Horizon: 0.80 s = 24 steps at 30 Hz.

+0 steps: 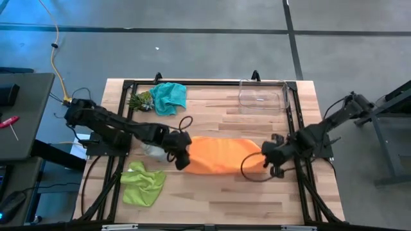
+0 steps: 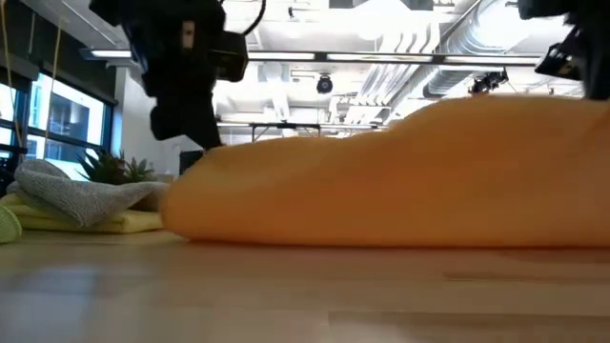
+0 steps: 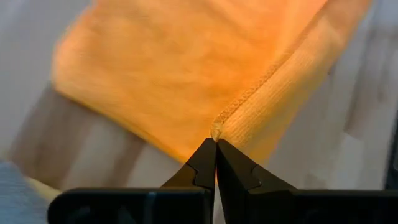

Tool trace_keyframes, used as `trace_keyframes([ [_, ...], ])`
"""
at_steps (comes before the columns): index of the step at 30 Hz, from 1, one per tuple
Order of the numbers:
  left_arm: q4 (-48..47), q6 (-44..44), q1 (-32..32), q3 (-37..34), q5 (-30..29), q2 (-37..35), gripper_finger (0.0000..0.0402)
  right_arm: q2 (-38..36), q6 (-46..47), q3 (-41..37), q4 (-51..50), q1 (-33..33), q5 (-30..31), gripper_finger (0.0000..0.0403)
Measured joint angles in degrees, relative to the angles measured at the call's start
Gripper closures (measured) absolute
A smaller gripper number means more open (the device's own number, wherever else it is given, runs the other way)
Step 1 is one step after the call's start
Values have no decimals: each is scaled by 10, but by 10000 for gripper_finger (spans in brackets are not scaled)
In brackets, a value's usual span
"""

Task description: Fold microfiber towels

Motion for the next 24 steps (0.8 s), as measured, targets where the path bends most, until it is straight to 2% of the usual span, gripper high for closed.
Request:
trace_keyframes([
  [5, -2, 10, 39, 0, -30, 0, 401, -7, 19, 0, -72, -46, 35, 403],
  [10, -9, 10, 67, 0, -61, 0, 402, -6, 12, 0, -73, -91, 47, 403],
  [16, -11, 10, 86, 0, -100, 0, 401, -6, 15, 0, -76, -140, 48, 403],
  [24, -7, 15, 86, -6, -105, 0, 401, 27, 19, 0, -94, -178, 25, 403],
])
